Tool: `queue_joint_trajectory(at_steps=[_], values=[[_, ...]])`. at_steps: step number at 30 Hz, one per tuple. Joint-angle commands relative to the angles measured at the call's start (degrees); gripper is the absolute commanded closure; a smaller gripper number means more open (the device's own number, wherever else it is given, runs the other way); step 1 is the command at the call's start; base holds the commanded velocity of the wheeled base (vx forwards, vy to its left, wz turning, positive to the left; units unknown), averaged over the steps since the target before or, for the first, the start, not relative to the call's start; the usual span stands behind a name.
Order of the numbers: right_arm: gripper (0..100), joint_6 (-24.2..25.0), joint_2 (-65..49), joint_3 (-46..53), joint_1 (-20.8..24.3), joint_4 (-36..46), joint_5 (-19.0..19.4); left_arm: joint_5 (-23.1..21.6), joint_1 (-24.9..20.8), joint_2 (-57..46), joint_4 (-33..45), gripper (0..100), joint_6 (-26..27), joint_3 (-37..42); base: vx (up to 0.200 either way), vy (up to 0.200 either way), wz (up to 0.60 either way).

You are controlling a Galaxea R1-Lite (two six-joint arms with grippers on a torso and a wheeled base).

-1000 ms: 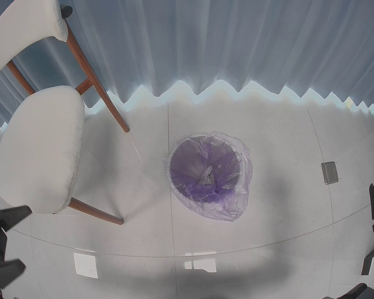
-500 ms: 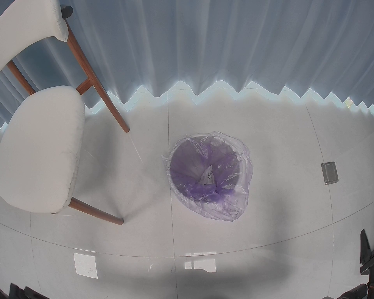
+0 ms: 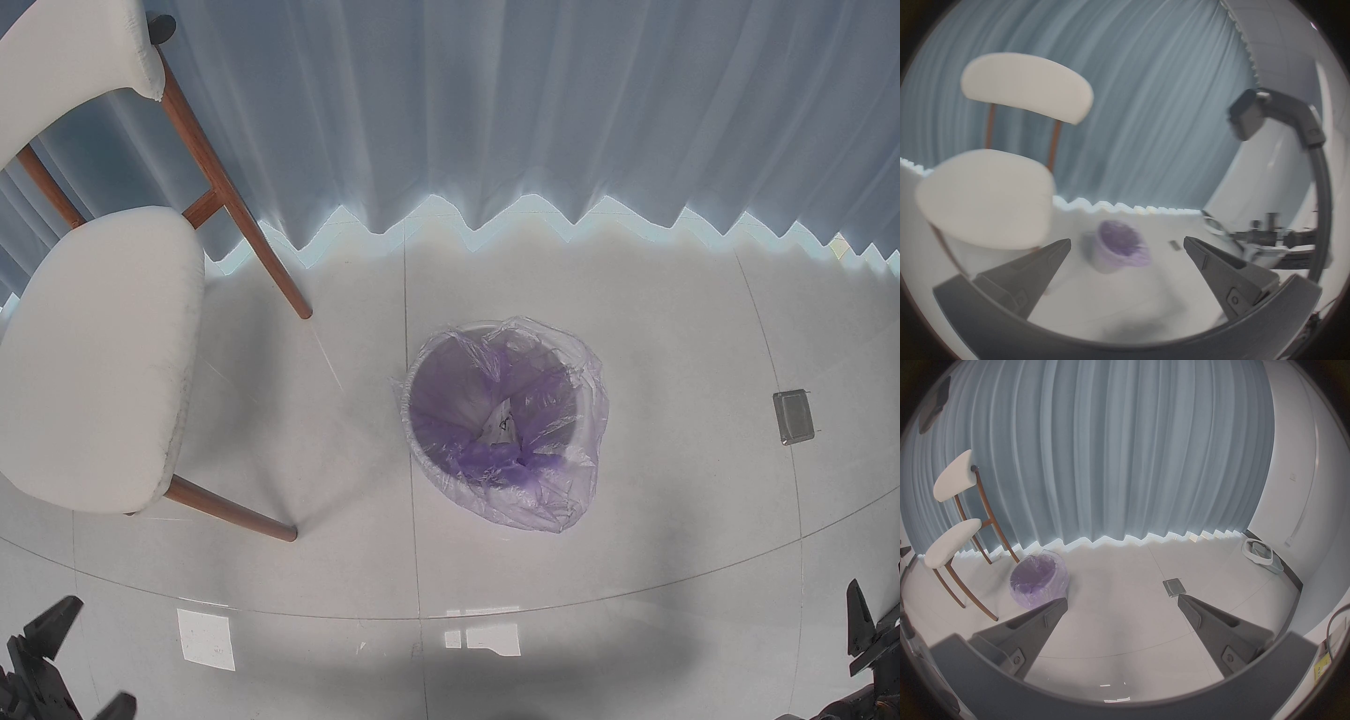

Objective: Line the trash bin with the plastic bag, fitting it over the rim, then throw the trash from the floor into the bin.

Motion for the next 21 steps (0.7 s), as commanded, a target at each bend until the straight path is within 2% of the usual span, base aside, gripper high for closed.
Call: queue_joint_trajectory(at_steps=[1, 3, 9, 11, 14, 18, 21], values=[[0, -0.21, 0.42, 1.01, -0.54, -0.02, 0.42, 53.41, -0.28, -0.76, 18.83, 0, 19.42, 1.01, 0.000, 0.000, 0.00], [0, -0.12, 0.42, 1.01, -0.54, -0.10, 0.42, 56.14, -0.28, -0.76, 18.91, 0, 18.80, 1.01, 0.000, 0.000, 0.00], [0, -0.21, 0.42, 1.01, -0.63, -0.10, 0.33, 55.08, -2.04, -0.76, 19.00, 0, 18.01, 1.01, 0.000, 0.000, 0.00], [0, -0.82, 0.42, 0.92, -0.54, -0.02, 0.77, 45.15, -8.81, -1.19, 19.62, 0, 15.90, 1.01, 0.000, 0.000, 0.00], [0, -1.26, 0.42, 0.92, -0.37, 0.07, 1.21, 44.27, -11.09, -2.16, 19.70, 0, 16.34, 1.01, 0.000, 0.000, 0.00], [0, -1.88, 0.51, 0.92, -0.28, 0.16, 2.26, 42.95, -8.98, -6.64, 21.55, 0, 17.83, 1.01, 0.000, 0.000, 0.00], [0, -2.23, 1.04, 0.84, 3.94, 0.51, 2.53, 42.95, -9.07, -6.56, 21.37, 0, 17.75, 1.01, 0.000, 0.000, 0.00]])
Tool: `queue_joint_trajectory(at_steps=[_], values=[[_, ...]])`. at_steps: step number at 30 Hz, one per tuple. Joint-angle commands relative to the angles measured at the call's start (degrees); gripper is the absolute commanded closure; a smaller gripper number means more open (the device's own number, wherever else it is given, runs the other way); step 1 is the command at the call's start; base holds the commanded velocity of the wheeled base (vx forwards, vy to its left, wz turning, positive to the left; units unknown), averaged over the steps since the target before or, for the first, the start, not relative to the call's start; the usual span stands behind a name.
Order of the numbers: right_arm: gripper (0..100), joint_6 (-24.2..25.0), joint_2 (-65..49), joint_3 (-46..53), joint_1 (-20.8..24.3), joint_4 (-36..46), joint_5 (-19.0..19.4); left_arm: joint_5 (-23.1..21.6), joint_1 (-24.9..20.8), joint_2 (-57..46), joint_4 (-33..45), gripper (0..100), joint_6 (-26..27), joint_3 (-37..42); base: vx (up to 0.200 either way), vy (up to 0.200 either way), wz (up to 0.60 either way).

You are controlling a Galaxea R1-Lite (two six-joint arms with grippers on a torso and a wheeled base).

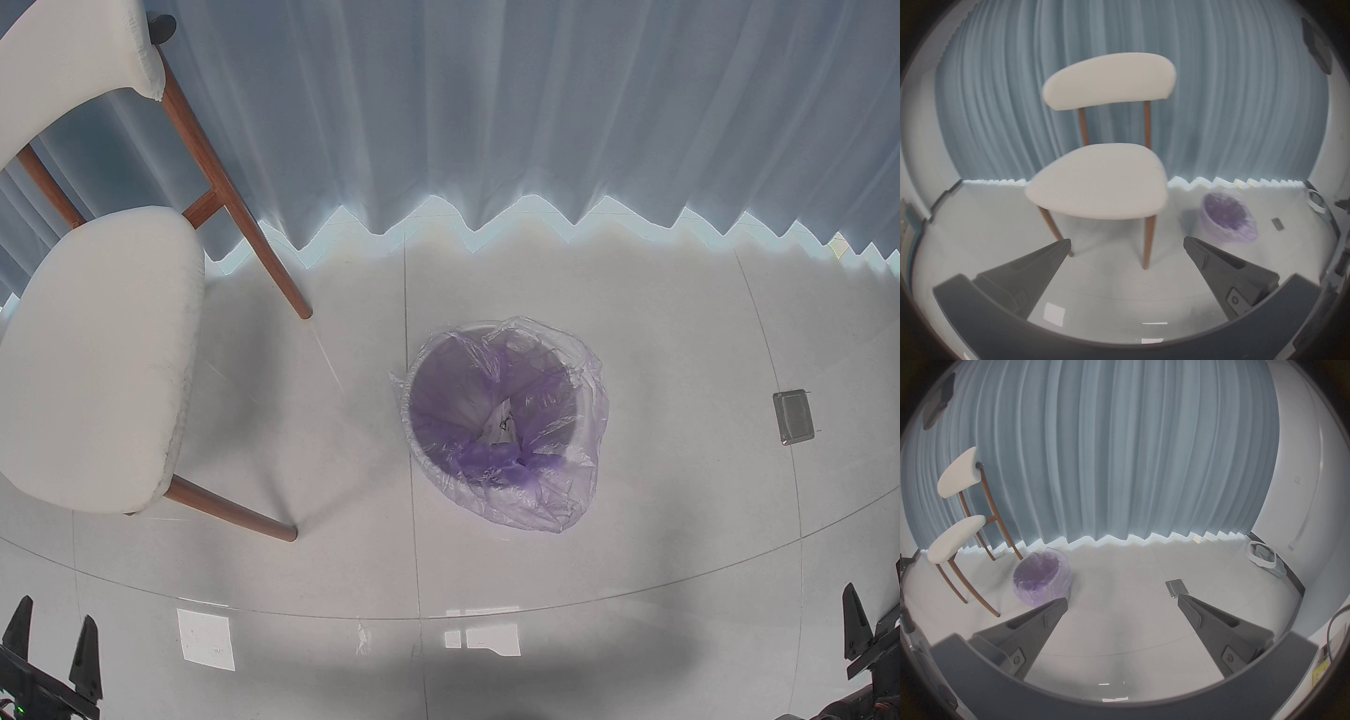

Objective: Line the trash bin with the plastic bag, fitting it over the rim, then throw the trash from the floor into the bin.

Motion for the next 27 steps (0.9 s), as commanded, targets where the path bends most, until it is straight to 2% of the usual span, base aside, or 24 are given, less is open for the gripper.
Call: queue_joint_trajectory(at_steps=[1, 4, 8, 10, 11, 13, 14, 19, 20, 21, 27], values=[[0, -0.66, 0.89, 0.84, 6.44, 0.25, 0.95, -4.40, -2.81, -3.65, 2.69, 0, 1.79, 0.99, 0.000, 0.000, 0.00], [0, -0.40, -0.34, 0.92, 8.81, -0.01, 0.95, -4.40, -2.72, -3.65, 2.60, 0, 1.70, 0.99, 0.000, 0.000, 0.00], [0, 1.10, -0.52, 1.01, 8.81, -0.45, -0.19, -4.48, -2.72, -3.65, 2.60, 0, 1.61, 0.99, 0.000, 0.000, 0.00], [0, 0.92, -0.52, 1.01, 8.81, -0.19, -1.68, -4.40, -2.72, -3.65, 2.60, 0, 1.61, 0.99, 0.000, 0.000, 0.00], [0, 0.31, -0.52, 1.01, 8.72, 0.52, -4.14, -4.40, -2.72, -3.65, 2.60, 0, 1.61, 0.99, 0.000, 0.000, 0.00], [0, 0.22, -0.52, 1.01, 8.72, 1.13, -4.58, -4.40, -2.72, -3.65, 2.60, 0, 1.61, 0.99, 0.000, 0.000, 0.00], [0, 1.36, -0.52, 0.92, 8.72, 2.80, -7.75, -4.13, -2.63, -3.65, 2.60, 0, 1.09, 0.99, 0.000, 0.000, 0.00], [0, -0.22, -0.61, 1.01, 8.90, 2.27, -6.87, -4.13, -2.63, -3.74, 2.60, 0, 1.17, 0.99, 0.000, 0.000, 0.00], [0, -1.63, -2.63, 1.01, 12.85, 2.19, -4.58, -4.57, -2.63, -3.57, 2.69, 0, 1.61, 0.99, 0.000, 0.000, 0.00], [0, -1.98, -3.51, 1.01, 14.79, 2.19, -3.09, -4.66, -2.81, -3.57, 2.69, 0, 1.88, 0.99, 0.000, 0.000, 0.00], [0, -1.36, -5.71, 1.01, 12.50, 2.19, -2.74, -4.75, -2.63, -3.65, 2.60, 0, 1.96, 0.99, 0.000, 0.000, 0.00]])
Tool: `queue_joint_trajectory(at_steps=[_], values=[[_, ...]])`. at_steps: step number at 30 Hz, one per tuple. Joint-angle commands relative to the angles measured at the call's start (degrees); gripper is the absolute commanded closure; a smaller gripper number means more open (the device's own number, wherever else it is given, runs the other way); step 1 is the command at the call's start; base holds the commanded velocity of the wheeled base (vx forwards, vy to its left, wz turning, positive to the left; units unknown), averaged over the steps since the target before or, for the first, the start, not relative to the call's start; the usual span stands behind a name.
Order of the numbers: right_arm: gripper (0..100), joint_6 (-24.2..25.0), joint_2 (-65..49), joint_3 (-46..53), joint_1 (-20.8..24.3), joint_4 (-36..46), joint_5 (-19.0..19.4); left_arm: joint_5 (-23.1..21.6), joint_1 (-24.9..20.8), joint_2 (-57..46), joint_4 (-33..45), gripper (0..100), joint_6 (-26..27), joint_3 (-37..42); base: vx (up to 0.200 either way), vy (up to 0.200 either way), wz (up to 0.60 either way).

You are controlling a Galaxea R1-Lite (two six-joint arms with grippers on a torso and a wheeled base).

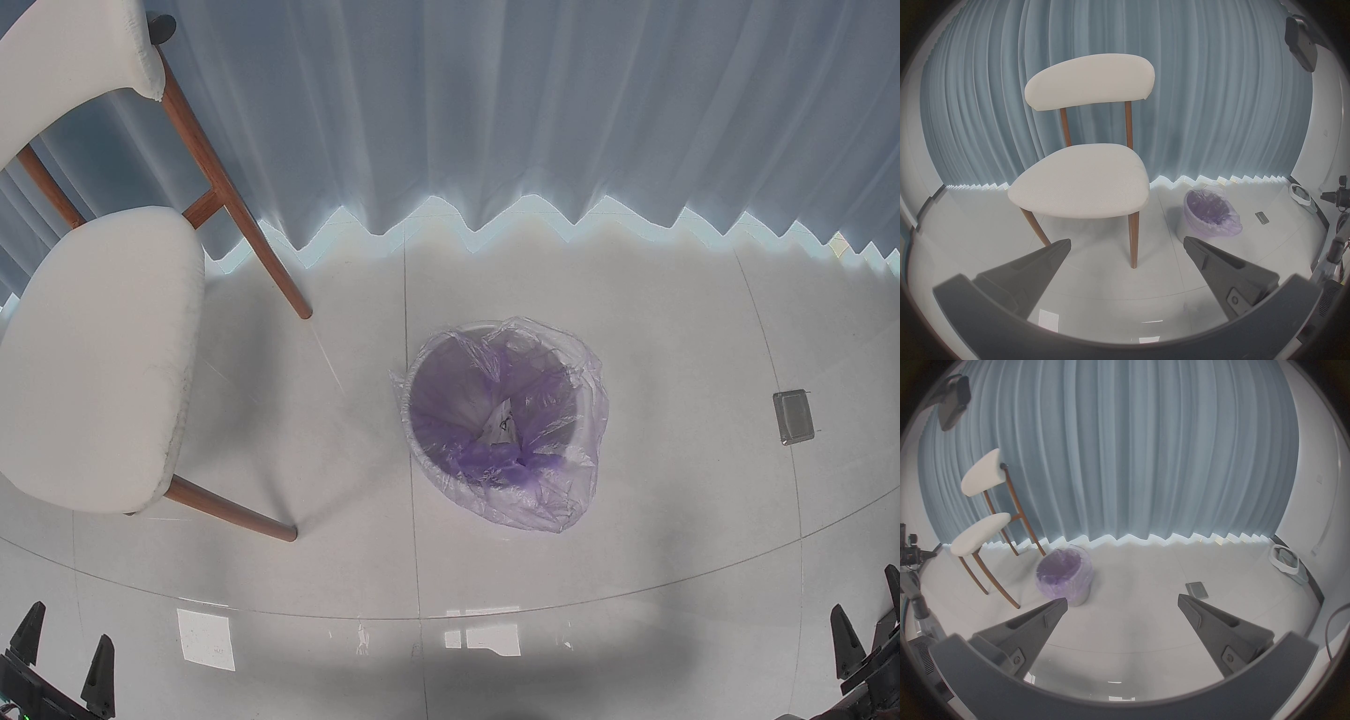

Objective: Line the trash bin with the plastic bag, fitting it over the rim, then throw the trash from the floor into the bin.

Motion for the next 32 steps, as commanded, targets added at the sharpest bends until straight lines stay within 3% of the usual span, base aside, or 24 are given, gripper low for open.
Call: queue_joint_trajectory(at_steps=[1, 15, 32], values=[[0, 0.00, -3.41, 1.01, -0.51, -0.04, 0.76, -0.09, 0.09, -0.70, -0.06, 0, 0.14, 1.01, 0.000, 0.000, 0.00], [0, 2.99, -3.41, 1.01, -0.51, -0.04, -1.79, 0.00, -0.09, -0.62, 0.12, 0, 0.40, 1.01, 0.000, 0.000, 0.00], [0, 0.88, -3.41, 1.01, -0.51, 0.04, -1.44, 0.00, -0.09, -0.62, 0.12, 0, 0.31, 1.01, 0.000, 0.000, 0.00]])
